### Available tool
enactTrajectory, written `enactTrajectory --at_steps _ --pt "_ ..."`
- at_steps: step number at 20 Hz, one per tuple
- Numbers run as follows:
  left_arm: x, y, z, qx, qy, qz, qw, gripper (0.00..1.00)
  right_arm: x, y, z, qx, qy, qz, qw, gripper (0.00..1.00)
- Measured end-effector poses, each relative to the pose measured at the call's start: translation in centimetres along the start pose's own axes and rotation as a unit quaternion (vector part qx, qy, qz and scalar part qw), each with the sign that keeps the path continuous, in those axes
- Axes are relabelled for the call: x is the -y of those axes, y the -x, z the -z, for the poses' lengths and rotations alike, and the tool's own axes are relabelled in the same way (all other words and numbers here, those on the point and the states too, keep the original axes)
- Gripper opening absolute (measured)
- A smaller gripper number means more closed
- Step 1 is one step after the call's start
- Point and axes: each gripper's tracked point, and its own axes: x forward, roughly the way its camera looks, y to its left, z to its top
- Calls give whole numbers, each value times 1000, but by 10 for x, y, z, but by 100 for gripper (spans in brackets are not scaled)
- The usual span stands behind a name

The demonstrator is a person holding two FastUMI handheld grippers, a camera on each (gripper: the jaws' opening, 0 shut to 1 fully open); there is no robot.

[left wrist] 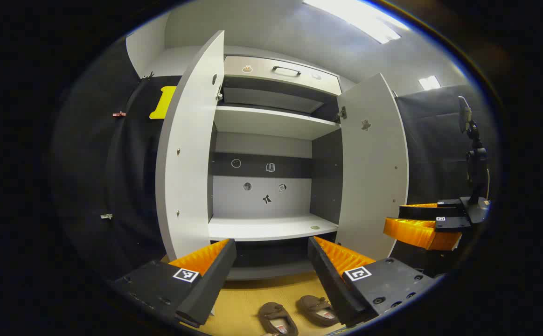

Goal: Grab one shoe with the right hand and put it into the shoe cabinet, grab the other shoe with the left hand and put it into the shoe cabinet; then close the right door with the right hand and the left door with the left hand.

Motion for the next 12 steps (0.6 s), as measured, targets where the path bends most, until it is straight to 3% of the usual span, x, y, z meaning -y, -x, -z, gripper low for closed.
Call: enactTrajectory --at_steps 12 --pt "3 0 -1 2 -16 8 1000 97 1 -2 5 -9 1 -1 1000 98"
